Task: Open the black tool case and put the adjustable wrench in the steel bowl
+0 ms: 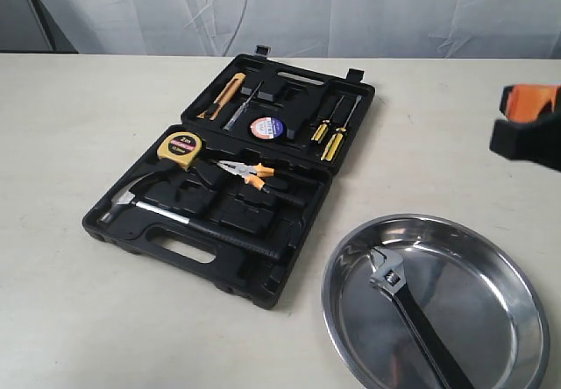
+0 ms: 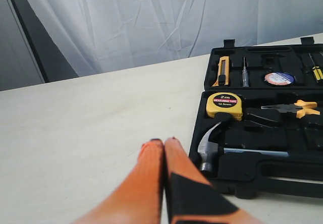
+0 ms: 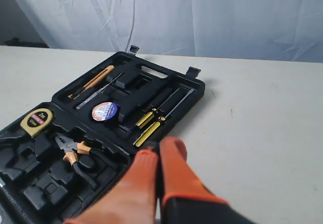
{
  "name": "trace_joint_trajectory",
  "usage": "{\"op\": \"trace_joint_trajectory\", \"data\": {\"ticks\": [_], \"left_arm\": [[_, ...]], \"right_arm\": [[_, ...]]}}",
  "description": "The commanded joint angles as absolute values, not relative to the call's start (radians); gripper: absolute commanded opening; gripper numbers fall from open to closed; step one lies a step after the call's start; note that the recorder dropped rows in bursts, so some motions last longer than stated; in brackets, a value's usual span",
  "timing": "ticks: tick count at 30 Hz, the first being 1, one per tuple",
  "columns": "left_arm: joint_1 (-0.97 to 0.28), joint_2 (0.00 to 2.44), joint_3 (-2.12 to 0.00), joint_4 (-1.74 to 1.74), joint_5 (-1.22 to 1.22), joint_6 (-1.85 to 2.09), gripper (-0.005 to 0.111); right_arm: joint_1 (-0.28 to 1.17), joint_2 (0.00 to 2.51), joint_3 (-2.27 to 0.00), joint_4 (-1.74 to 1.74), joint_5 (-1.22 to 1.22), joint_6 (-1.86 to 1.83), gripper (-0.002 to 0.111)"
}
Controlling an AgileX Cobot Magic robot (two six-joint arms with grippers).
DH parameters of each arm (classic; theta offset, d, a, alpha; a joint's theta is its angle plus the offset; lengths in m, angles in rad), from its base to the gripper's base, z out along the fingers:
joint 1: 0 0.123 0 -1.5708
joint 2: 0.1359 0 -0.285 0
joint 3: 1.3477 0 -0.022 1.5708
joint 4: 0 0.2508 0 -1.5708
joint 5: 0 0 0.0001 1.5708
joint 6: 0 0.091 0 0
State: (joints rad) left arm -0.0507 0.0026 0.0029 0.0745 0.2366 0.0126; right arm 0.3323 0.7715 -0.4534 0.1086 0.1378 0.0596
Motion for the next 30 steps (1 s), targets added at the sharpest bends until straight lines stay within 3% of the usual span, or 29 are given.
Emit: {"op": "trace_joint_trajectory", "data": {"ticks": [1,9,30], "left_arm": [[-0.052,0.0,0.0,0.072,0.239,0.011,0.0],[-0.052,0.0,0.0,0.072,0.239,0.011,0.0],[-0.052,0.0,0.0,0.072,0.239,0.011,0.0]], "right_arm": [[0.269,0.574,-0.274,0.185,0.073,0.056,0.0],[0.047,0.229,-0.053,0.28,0.158,0.046,0.0],[0.022,0.0,0.0,0.227,0.312,-0.074,0.0]]}}
